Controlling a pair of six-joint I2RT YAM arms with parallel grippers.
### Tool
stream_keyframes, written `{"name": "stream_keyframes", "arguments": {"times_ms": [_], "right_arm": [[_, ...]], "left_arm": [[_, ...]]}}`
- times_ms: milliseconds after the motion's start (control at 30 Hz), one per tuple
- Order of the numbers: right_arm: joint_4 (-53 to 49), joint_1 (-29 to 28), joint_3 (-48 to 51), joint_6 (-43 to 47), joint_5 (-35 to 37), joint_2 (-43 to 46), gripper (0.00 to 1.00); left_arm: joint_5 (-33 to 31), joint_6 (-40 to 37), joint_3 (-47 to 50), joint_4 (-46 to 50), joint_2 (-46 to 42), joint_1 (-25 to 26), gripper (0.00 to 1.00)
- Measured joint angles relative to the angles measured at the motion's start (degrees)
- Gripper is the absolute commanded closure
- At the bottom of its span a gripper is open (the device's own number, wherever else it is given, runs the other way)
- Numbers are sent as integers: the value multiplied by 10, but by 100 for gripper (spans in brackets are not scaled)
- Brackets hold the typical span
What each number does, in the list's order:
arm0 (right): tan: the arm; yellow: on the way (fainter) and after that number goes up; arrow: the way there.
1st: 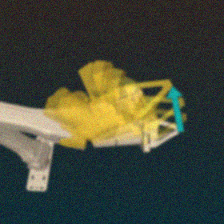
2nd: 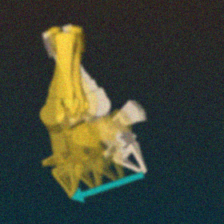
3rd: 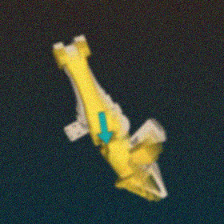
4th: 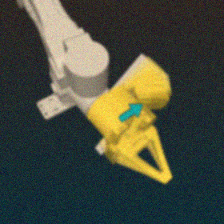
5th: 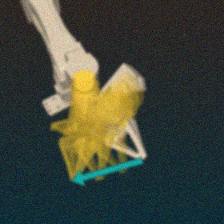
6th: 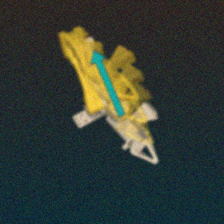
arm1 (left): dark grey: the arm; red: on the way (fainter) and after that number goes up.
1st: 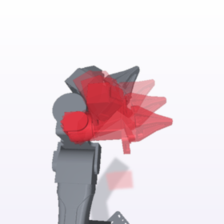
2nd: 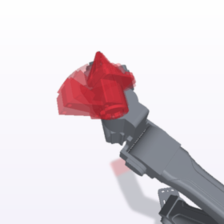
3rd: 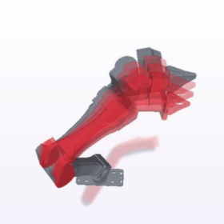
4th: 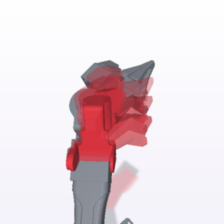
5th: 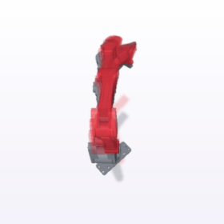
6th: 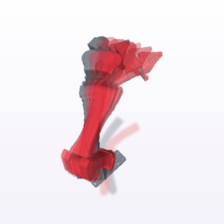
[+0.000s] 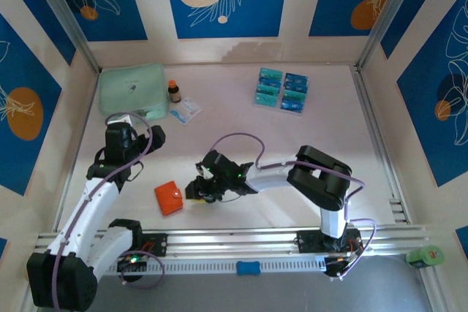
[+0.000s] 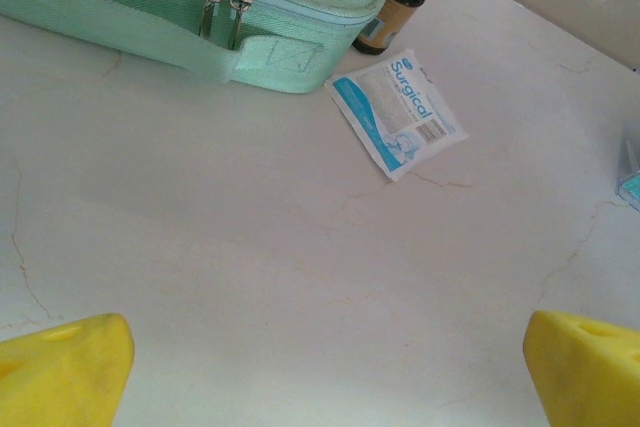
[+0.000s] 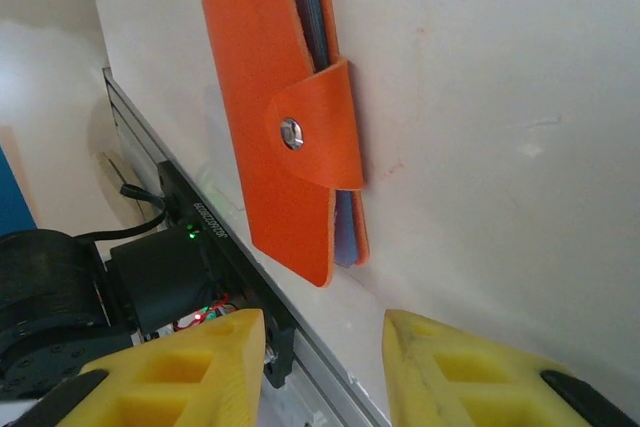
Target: Put the credit cards into the card holder
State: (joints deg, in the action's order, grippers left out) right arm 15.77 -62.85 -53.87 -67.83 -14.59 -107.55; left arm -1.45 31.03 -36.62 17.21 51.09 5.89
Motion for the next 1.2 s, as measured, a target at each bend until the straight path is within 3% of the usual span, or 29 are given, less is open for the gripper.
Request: {"name": "stream_keyframes", "arguments": {"times_ms": [767,933,1067,1200], "right_arm": [[27,-16,-62,-25,-42,-77,63],[29,-16,-69,-28,-50,-82,77],[38,-15,-70,-31,-55,-90,98],[51,-3,-64,-31,-63,-89,100]], "left_arm": [[0,0,9,0,-12,0,0],[0,0,13,-3,-12,0,0],[0,0,17,-4,-11,0,0],[9,1,17,-7,-8,0,0]]}}
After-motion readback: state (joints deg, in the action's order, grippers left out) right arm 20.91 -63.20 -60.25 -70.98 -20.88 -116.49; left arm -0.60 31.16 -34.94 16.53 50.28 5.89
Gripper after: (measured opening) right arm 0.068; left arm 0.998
